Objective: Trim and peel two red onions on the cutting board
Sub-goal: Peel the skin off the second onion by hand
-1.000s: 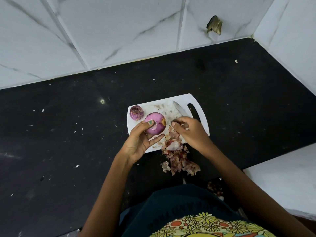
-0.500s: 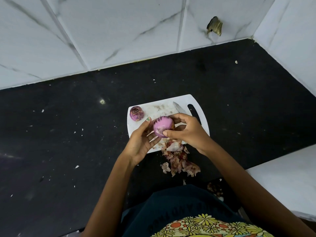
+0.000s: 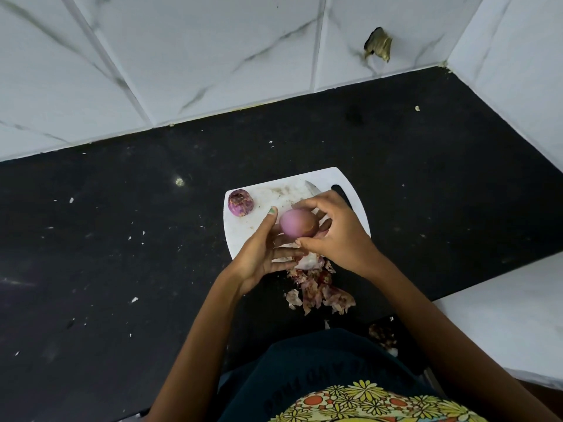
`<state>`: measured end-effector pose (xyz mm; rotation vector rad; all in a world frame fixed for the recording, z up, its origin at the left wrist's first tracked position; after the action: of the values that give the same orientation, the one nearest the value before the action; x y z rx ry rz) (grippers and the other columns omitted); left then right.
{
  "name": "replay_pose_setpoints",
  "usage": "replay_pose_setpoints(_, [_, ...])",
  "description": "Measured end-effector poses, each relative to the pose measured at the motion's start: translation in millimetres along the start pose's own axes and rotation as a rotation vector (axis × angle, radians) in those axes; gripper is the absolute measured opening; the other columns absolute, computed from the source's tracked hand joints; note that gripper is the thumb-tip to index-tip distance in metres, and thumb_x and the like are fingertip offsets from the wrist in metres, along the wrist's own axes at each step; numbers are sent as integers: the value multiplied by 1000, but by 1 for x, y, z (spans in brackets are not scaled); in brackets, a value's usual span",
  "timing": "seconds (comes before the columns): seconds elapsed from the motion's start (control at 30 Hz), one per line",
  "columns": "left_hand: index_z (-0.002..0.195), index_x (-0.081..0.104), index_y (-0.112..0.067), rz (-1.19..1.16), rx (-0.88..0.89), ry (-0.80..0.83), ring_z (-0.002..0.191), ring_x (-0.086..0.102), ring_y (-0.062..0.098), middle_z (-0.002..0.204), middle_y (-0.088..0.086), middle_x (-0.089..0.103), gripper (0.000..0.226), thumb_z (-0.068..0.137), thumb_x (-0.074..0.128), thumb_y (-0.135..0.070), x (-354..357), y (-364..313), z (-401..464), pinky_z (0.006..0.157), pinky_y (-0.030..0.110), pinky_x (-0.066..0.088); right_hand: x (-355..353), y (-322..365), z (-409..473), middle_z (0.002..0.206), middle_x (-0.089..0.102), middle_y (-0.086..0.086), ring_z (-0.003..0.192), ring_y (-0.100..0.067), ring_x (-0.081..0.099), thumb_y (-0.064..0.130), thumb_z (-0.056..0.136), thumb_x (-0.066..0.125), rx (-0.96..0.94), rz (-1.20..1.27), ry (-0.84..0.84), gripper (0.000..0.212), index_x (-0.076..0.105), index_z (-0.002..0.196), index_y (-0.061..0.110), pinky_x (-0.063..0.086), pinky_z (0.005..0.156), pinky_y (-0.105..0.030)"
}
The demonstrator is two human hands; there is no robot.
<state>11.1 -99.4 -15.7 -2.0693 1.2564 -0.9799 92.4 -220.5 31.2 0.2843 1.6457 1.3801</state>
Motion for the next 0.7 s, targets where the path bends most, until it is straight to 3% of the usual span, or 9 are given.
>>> replay_pose_setpoints(0.1, [125, 56, -13, -67, 26, 71, 85, 68, 16, 103, 7, 68, 66, 83, 41, -62, 8, -1, -1, 85, 34, 56, 0, 1, 1, 111, 48, 2, 108, -13, 52, 11, 62, 86, -4, -28, -12, 58, 63, 115, 21, 51, 85, -21])
replay_pose_setpoints(0.23, [119, 59, -13, -97, 54, 65, 79, 67, 14, 97, 5, 70, 66, 80, 42, -63, 7, -1, 1, 85, 34, 55, -4, 5, 3, 107, 51, 11, 93, -7, 57, 18, 71, 82, 34, 71, 41, 49, 64, 115, 24, 50, 76, -14])
replay_pose_setpoints(0.37, [118, 59, -17, -94, 73, 40, 76, 67, 14, 93, 4, 69, 67, 78, 41, -67, 5, -2, 1, 84, 35, 55, -10, 9, 3, 100, 63, 12, 89, -9, 64, 19, 77, 77, 52, 117, 53, 29, 67, 104, 27, 56, 76, -24])
replay_pose_setpoints(0.47, [115, 60, -21, -34, 84, 16, 78, 65, 12, 96, 4, 68, 66, 78, 36, -70, 8, -4, -1, 82, 35, 55, -9, 11, 2, 90, 66, 12, 83, -10, 66, 17, 77, 77, 73, 107, 34, 23, 69, 99, 20, 58, 71, -30])
replay_pose_setpoints(0.7, [132, 50, -17, 201, 122, -111, 65, 60, 1, 98, -4, 56, 75, 85, 30, -71, 9, -9, -5, 63, 21, 52, -4, 14, -2, 76, 65, 12, 66, -4, 64, 16, 74, 78, 87, 70, -9, 22, 65, 91, 10, 52, 58, -16])
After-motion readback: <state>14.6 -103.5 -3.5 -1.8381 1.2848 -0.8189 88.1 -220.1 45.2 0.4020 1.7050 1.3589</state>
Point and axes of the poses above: each hand's wrist, its own z-axis towards the middle knuckle, its own x-axis out of the palm, y = z × x, the point moved 4 cm from there along z, towards the middle knuckle
